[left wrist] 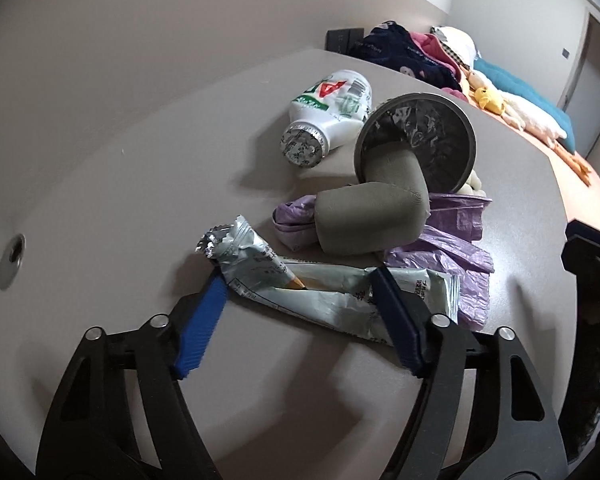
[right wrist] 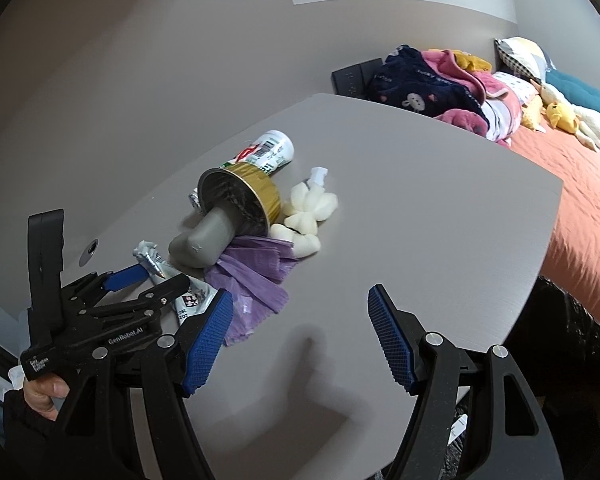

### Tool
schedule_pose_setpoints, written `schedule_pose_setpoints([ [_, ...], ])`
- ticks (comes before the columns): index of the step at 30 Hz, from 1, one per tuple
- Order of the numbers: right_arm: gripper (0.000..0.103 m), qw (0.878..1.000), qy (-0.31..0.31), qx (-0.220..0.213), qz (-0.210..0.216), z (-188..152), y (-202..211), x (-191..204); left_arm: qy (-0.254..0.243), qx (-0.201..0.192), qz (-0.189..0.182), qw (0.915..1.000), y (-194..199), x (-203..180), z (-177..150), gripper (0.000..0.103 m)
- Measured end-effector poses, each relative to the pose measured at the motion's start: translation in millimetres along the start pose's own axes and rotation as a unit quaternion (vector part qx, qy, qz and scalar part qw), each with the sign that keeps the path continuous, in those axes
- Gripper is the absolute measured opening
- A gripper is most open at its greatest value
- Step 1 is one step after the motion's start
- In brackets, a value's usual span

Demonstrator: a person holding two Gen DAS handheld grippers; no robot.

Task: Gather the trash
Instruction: 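Grasp the silver snack wrapper with the left gripper while the right grasps the grey cup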

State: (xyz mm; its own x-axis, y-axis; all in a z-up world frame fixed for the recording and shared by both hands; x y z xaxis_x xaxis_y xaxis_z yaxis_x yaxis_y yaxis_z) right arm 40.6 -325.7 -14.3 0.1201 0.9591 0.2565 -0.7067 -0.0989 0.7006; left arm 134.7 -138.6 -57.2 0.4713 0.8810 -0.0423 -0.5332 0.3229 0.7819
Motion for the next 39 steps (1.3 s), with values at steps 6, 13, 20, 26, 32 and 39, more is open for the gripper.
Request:
schedule_pose_setpoints([
  [6,0.071,1.000,0.010,0.003,0.008,4,-8,15,0.007,-0.006,-0.019,0.9998,5,4,-1,0.029],
  [13,0.071,0.999,0.024,0.008,0.020,10,-23,37,0.047,-0.036,-0.016,0.9981,23,31,-1,0.019],
  [20,0.071,0.998,0.023,0.022,0.045,17,-45,57,0.063,-0.057,0.005,0.9964,41,52,2,0.019],
  [26,0.071,0.997,0.011,0.037,0.061,22,-69,69,0.079,-0.063,0.026,0.9945,47,73,3,0.019],
  [32,0.071,0.995,-0.024,0.049,0.081,30,-89,71,0.102,-0.065,0.035,0.9920,52,93,0,0.019],
  [39,0.059,0.991,-0.055,0.061,0.101,30,-104,71,0.111,-0.062,0.031,0.9914,50,101,1,0.019],
])
Point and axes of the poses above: each gripper's, at about its wrist camera, not at the fingertips, and y roughly against the way its jaws point, x to its left, z to its top, the point moved 2 cm from there along -y, roughly the way its jaws point, and after that the axes turned 1 degree about y, right-handed, at the moved point
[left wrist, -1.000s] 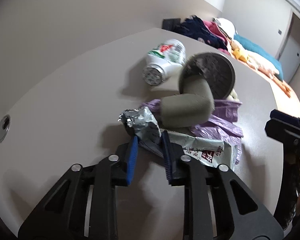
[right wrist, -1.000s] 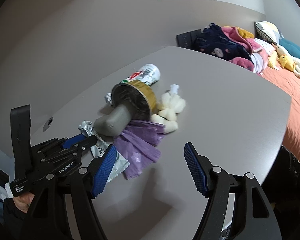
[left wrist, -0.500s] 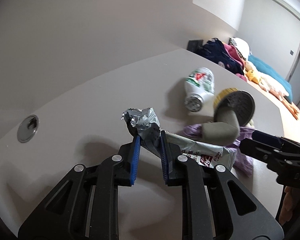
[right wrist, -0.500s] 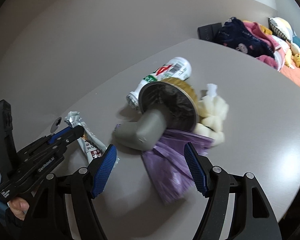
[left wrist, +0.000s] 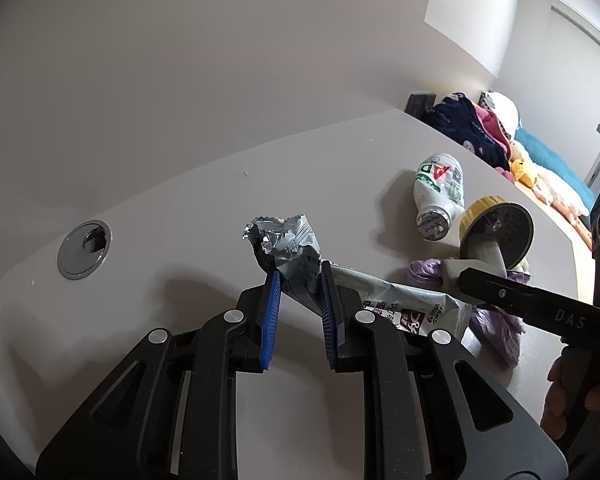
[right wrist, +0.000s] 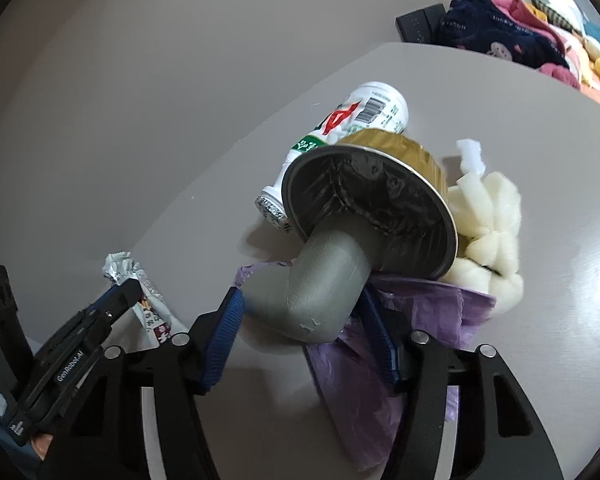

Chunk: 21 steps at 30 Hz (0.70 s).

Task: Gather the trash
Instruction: 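Grasp the silver snack wrapper with the left gripper while the right grasps the grey cup, then carry the snack wrapper and grey cup over the bin and release them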

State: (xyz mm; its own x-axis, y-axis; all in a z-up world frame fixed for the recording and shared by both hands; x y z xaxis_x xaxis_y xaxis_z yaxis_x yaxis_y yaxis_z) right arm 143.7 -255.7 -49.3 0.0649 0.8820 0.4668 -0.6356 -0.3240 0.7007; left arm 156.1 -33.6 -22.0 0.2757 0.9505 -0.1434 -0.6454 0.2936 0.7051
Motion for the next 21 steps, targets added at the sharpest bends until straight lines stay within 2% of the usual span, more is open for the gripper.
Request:
schedule_pose_setpoints([
  [8,0.058,1.000,-0.003,-0.010,0.011,-5,16,0,-0.002,-0.001,-0.008,1.0000,-1,-8,3,0.019],
  [21,0.058,0.999,0.015,-0.051,-0.001,-18,80,4,-0.015,-0.005,-0.032,0.9994,25,-39,-4,0.019],
])
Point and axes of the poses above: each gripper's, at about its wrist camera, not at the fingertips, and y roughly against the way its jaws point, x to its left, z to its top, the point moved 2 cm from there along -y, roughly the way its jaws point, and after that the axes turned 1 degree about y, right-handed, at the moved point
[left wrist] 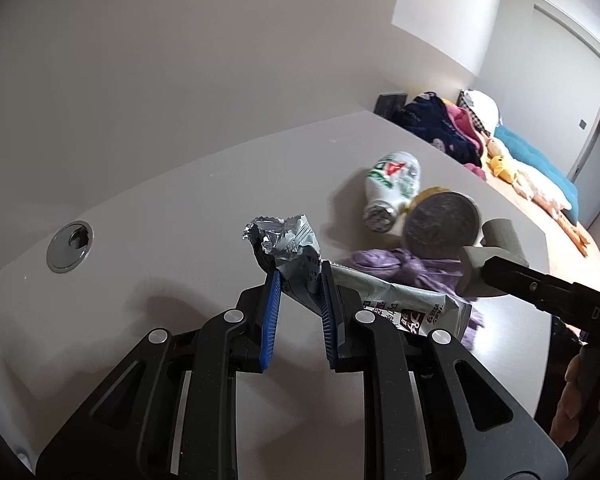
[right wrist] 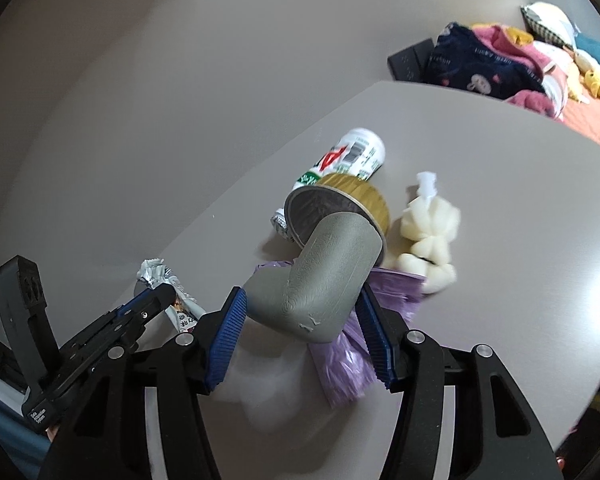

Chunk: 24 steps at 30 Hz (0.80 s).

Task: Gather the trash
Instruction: 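Carry the snack wrapper and grey cup over the bin and release them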

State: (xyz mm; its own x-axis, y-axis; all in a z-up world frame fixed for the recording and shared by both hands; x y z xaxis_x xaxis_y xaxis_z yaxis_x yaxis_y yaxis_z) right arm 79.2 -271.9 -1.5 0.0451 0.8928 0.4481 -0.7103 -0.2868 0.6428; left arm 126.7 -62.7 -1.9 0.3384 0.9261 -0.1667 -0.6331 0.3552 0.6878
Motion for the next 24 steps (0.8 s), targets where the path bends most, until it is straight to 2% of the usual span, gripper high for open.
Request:
schedule_pose_setpoints([
  [6,0.058,1.000,0.007,-0.019,-0.003,3,26,-6,-0.007,-0.003,-0.019,0.9998,16,-22,-6,0.019],
  [15,0.059,0.999,0.015,-0.040,-0.021,-17,76,-14,-0.031,0.004,-0.054,0.9981,29,-63,-28,0.019],
  [24,0.059,0.997,0.009,-0.061,-0.045,-34,122,-39,-0.063,0.011,-0.082,0.9946,33,-115,-43,0.019],
])
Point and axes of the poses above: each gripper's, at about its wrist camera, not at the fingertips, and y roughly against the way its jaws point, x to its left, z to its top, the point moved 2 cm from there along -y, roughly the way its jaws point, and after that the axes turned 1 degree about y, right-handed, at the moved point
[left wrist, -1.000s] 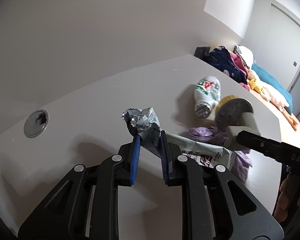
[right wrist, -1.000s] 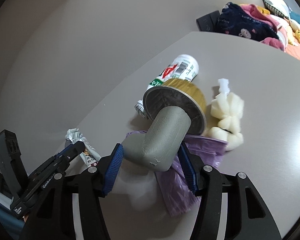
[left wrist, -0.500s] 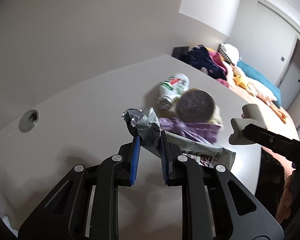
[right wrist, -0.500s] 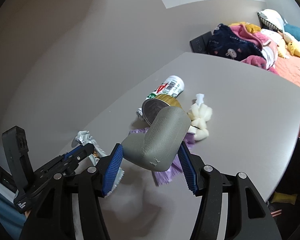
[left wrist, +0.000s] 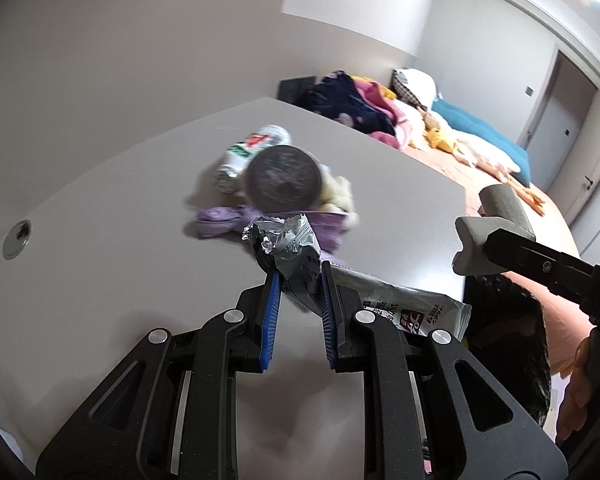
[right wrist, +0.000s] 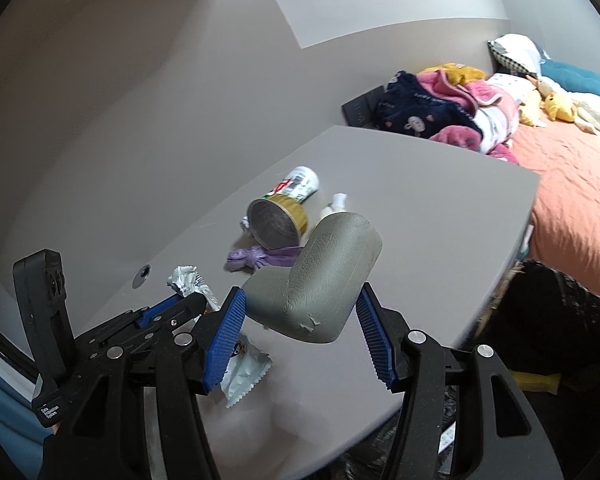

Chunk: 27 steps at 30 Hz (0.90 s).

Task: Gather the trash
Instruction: 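Carry the snack wrapper and grey cup over the bin and release them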

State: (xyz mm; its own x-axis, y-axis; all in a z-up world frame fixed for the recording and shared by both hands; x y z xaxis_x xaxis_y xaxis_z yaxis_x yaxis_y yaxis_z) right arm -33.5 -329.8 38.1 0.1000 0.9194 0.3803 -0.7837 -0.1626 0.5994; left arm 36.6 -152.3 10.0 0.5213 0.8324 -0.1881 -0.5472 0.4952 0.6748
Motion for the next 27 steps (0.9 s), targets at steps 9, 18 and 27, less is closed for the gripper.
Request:
schedule_pose_setpoints([
  [9,0.059,1.000,-0.008,-0.014,-0.019,-8,35,-30,-0.030,0.008,-0.026,0.9992,-7,-47,-2,0.019],
  [18,0.059,0.998,-0.024,-0.031,-0.046,-18,70,-63,-0.070,0.022,-0.056,0.9957,-15,-100,-10,0.019],
  [27,0.059,0.995,-0.047,-0.043,-0.075,-25,97,-99,-0.108,0.033,-0.085,0.9899,-22,-149,-15,0.019],
])
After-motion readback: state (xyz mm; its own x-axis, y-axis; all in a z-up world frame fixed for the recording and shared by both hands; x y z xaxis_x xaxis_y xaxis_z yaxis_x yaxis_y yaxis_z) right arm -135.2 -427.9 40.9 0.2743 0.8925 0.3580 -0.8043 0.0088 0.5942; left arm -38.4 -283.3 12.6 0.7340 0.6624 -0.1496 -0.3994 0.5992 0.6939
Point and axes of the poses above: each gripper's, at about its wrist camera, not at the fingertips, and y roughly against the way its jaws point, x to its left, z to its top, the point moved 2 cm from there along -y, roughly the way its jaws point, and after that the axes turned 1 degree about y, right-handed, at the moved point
